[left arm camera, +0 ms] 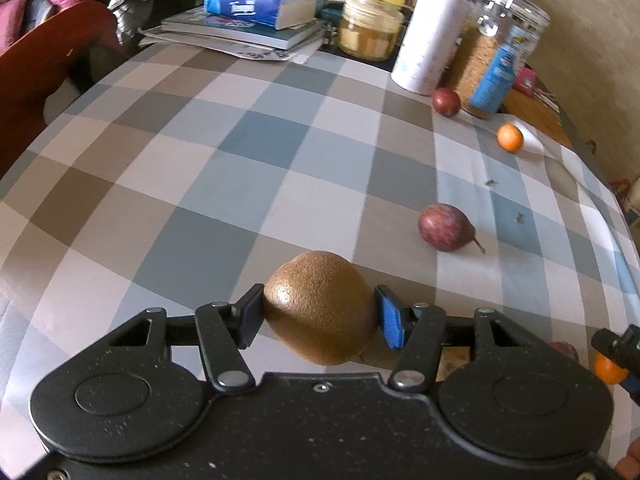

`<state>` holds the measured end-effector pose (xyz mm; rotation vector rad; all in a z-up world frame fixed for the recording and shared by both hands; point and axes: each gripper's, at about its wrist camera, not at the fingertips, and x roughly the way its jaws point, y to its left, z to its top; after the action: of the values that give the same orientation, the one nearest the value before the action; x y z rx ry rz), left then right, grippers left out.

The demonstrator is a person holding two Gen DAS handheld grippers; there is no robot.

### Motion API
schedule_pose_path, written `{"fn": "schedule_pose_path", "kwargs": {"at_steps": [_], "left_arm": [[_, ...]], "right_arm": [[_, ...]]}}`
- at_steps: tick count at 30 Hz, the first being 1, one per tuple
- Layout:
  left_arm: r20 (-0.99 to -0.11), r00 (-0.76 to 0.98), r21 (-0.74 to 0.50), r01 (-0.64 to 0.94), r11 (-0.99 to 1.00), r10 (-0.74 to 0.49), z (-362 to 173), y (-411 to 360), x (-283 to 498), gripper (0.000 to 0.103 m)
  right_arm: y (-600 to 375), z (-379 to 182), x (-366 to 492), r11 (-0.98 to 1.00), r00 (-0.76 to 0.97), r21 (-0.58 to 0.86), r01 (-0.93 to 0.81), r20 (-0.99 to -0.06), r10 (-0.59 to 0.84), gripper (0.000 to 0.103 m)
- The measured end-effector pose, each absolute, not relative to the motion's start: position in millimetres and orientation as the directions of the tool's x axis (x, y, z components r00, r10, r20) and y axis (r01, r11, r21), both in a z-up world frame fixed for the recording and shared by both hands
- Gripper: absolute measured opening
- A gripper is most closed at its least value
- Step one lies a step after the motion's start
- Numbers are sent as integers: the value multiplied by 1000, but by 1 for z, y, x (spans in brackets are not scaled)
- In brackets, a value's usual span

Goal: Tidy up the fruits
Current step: 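Close the right tool on the mandarin while the left tool grasps the kiwi, then carry the kiwi and mandarin in both tools over the gold tray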

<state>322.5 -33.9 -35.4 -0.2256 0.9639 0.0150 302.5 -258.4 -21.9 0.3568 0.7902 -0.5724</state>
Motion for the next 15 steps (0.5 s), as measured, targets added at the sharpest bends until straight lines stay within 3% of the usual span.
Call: {"fn": "schedule_pose_path", "kwargs": {"at_steps": [15], "left_arm": [[-815,574,-160,-103,982,-72,-37,-37,323,62]], "right_arm": [[-255,-21,300,813,589,121,569,-750,-300,40]]}}
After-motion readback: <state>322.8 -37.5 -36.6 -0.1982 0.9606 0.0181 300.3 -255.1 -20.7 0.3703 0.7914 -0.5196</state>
